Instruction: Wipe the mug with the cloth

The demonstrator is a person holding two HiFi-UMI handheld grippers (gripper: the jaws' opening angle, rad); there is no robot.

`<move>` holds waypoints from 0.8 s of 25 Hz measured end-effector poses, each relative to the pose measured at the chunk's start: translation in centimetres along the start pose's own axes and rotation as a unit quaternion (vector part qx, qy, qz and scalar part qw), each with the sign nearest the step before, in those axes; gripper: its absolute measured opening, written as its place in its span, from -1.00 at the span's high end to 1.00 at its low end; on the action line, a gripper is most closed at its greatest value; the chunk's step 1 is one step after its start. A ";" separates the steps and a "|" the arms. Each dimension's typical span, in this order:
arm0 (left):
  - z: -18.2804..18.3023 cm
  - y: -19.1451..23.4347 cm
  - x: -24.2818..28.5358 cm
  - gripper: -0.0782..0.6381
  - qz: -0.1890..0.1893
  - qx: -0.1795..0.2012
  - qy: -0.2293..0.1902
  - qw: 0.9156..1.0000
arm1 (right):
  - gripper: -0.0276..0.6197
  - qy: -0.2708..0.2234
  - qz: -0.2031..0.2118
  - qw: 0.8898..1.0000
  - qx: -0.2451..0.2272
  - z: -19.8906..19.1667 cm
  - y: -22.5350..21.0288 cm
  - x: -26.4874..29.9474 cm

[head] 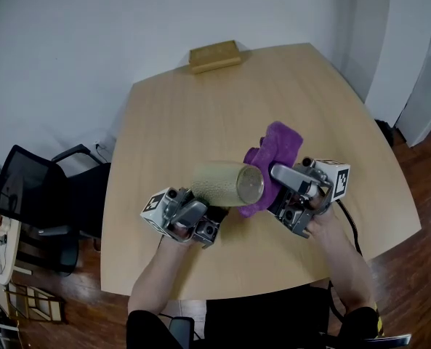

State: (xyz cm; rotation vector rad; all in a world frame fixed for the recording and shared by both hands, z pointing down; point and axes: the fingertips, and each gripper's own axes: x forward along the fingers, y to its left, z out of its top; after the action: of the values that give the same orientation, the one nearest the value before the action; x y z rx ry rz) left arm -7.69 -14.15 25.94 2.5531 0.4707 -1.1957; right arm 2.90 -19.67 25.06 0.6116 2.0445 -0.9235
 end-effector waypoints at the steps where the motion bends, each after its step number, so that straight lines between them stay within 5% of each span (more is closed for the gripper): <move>1: -0.1 -0.2 0.1 0.66 -0.005 -0.003 0.001 1.000 | 0.75 0.001 0.002 1.000 0.022 -0.6 -0.5 0.0; 7: -1.5 -0.8 -0.4 0.64 -0.016 0.000 0.044 0.999 | 0.75 0.043 -0.111 0.991 0.060 -3.8 -6.1 -1.8; 12: -3.1 -0.8 0.9 0.66 -0.011 0.017 0.098 0.995 | 0.75 0.110 -0.213 0.971 -0.018 -4.1 -8.6 -3.9; 14: -2.9 -0.6 0.4 0.66 -0.004 0.029 0.105 0.994 | 0.75 0.066 -0.174 0.982 -0.038 -1.4 -6.0 -3.5; 17: -1.6 -0.5 0.3 0.66 0.004 0.041 0.096 0.995 | 0.75 0.002 -0.046 0.997 -0.059 2.2 0.4 -1.8; 20: -1.2 -0.5 0.1 0.66 0.008 0.042 0.099 0.994 | 0.75 0.031 0.005 0.995 -0.093 1.5 2.8 -0.5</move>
State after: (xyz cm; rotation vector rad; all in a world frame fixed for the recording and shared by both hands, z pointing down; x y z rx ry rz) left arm -7.05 -13.24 26.57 2.7574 0.4500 -0.9814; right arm 5.78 -19.18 23.66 0.5545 2.1523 -0.7059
